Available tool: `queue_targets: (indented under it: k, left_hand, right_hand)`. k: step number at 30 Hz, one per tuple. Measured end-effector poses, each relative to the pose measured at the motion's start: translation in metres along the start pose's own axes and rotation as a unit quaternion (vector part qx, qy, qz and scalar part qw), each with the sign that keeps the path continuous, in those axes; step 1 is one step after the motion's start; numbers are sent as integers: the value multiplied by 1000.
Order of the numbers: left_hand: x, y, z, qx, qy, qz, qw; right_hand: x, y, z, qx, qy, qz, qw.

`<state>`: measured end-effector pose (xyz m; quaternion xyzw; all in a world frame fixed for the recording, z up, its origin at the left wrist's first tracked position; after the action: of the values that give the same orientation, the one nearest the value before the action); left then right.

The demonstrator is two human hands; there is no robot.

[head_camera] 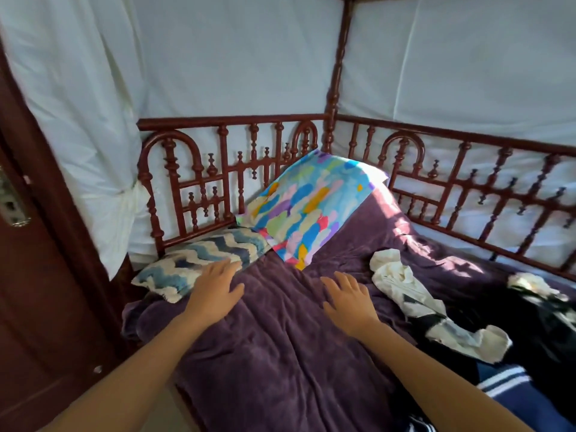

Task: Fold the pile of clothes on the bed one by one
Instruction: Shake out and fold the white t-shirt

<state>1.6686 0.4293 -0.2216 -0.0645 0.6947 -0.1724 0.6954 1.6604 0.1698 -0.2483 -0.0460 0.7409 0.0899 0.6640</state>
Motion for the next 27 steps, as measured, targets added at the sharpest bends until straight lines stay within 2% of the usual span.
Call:
queue_targets:
  k: [7,15,21,27]
  left_hand:
    - [38,-22,98,156,59,-26,986]
    - [122,-60,128,256,187,-49,947]
    - [170,-113,115,321,257,-51,910]
    - [183,-146,138,331,255,-43,908]
  right_hand:
    - [10,-38,-3,190,23,15,981]
    - [49,-52,-75,358,95,31,928]
    - [65,-76,-122,437,116,33,891]
    - [77,-128,-107,467,103,71,876]
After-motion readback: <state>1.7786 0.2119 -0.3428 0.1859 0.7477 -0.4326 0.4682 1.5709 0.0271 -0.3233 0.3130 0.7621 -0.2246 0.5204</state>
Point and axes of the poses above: each hand's wrist, its own z-axis towards the middle knuckle, its own x-axis out of the palm, y = z × x, the point moved 5 cm from there along z, towards the middle knuckle, and after that the axes turned 8 degrees about y, right-handed, at the moved point
